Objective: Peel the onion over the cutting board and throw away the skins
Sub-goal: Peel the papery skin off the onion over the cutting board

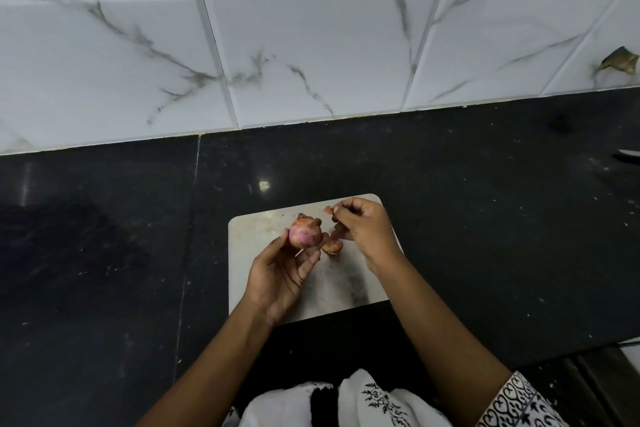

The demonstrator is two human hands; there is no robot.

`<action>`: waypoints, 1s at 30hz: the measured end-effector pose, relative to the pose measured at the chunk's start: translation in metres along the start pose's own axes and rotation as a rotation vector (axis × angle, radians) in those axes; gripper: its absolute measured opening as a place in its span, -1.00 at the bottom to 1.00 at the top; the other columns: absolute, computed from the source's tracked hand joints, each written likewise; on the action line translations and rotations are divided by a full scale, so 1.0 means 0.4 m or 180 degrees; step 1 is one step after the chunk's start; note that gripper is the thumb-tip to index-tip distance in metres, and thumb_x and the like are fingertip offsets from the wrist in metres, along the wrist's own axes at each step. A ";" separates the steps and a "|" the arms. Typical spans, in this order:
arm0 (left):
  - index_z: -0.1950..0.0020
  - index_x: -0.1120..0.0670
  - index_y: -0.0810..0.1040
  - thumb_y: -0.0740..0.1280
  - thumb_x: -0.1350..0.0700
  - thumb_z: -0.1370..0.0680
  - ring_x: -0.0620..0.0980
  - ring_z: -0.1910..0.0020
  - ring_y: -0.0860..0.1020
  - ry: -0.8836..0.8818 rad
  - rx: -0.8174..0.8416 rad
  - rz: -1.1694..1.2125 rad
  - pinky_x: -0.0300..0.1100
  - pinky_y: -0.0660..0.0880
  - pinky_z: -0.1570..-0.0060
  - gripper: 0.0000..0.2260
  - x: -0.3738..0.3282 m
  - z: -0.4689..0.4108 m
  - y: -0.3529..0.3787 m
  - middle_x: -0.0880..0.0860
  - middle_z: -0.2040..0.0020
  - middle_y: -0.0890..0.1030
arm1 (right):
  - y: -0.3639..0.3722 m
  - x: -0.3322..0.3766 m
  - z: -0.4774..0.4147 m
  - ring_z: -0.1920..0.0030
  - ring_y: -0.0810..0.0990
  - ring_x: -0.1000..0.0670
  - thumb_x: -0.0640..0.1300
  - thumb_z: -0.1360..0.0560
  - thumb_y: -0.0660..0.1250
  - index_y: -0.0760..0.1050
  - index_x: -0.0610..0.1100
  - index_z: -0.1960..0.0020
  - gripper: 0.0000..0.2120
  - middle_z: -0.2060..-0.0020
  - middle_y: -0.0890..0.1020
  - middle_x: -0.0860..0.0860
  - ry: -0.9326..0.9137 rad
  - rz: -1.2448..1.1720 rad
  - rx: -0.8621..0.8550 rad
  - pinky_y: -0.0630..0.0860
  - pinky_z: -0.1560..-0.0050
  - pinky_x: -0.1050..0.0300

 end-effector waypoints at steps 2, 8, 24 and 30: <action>-0.15 0.28 0.59 0.63 0.11 -0.14 0.19 -0.06 0.64 -0.0085 0.0034 0.0097 -0.11 0.64 0.15 -0.37 -0.001 0.004 -0.002 0.26 -0.16 0.61 | -0.011 -0.009 -0.007 0.32 0.57 0.01 -0.28 -0.50 0.30 0.60 -0.13 0.21 -0.84 0.29 0.63 -0.03 0.0130 -0.0113 -0.0049 0.61 0.08 -0.08; -0.27 0.24 0.44 0.24 0.03 -0.48 0.15 -0.04 0.64 -0.0029 -0.0456 0.0117 -0.13 0.60 0.07 -0.57 -0.002 0.004 -0.020 0.29 -0.14 0.61 | -0.024 -0.058 -0.022 0.18 0.64 0.05 -0.17 -0.40 0.44 0.57 -0.03 0.23 -0.91 0.26 0.65 0.09 -0.0285 0.1481 0.0003 0.62 0.09 0.02; -0.19 0.26 0.53 0.38 -0.04 -0.41 0.02 0.23 0.69 -0.0180 -0.1001 -0.0504 -0.21 0.63 0.28 -0.52 -0.011 -0.026 0.013 0.20 0.11 0.70 | 0.008 -0.009 0.023 0.07 0.64 0.09 -0.18 -0.44 0.41 0.60 -0.08 -0.12 -0.75 0.03 0.67 -0.01 -0.1488 0.1602 0.0482 0.59 0.01 0.18; -0.10 0.20 0.57 0.40 -0.02 -0.33 0.03 0.24 0.69 -0.0179 -0.0994 -0.0535 -0.16 0.61 0.19 -0.57 -0.012 -0.022 0.031 0.20 0.13 0.70 | 0.001 0.022 0.014 0.10 0.63 0.08 -0.16 -0.44 0.40 0.61 -0.09 -0.07 -0.79 0.07 0.67 0.00 -0.1862 0.1707 0.0365 0.59 0.04 0.08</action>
Point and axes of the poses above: each hand's wrist, its own z-axis away from the middle knuckle, its own y-axis out of the palm, x = y × z, the point moved 3 cm from there along -z, towards the middle knuckle
